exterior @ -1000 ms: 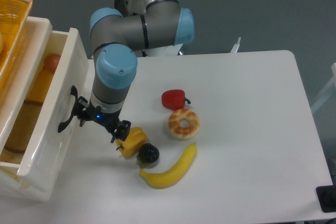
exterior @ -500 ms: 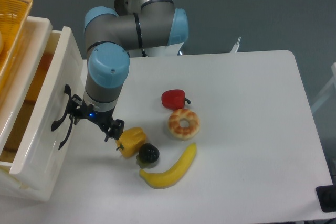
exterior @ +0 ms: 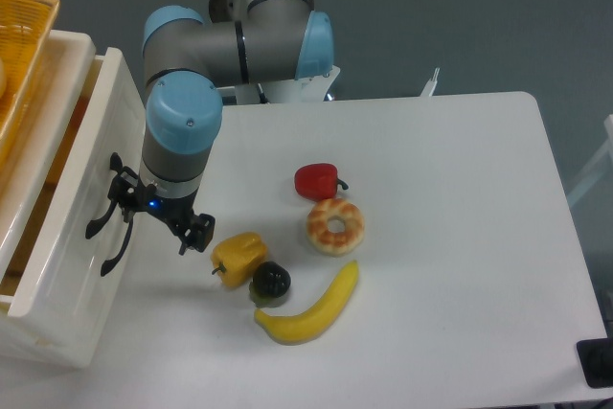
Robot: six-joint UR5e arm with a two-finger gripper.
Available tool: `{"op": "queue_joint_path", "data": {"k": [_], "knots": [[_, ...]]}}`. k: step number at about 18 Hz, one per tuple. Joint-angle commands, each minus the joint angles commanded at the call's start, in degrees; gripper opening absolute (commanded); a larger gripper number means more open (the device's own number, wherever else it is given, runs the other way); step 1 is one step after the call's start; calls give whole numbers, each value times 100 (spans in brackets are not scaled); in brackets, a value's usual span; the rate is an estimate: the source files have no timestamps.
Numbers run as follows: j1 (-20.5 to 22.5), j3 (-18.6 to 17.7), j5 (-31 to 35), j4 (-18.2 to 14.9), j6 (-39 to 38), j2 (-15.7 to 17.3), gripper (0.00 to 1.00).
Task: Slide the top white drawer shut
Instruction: 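Press the gripper against the drawer front until fully shut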
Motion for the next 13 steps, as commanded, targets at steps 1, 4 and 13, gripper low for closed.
{"op": "queue_joint_path", "data": {"k": [1,4,13], "knots": [[-9,0,9,0,-9,44,100],[-9,-9,18,0,-9,53,100],[-53,-26,9,0,-9,53,100]]}}
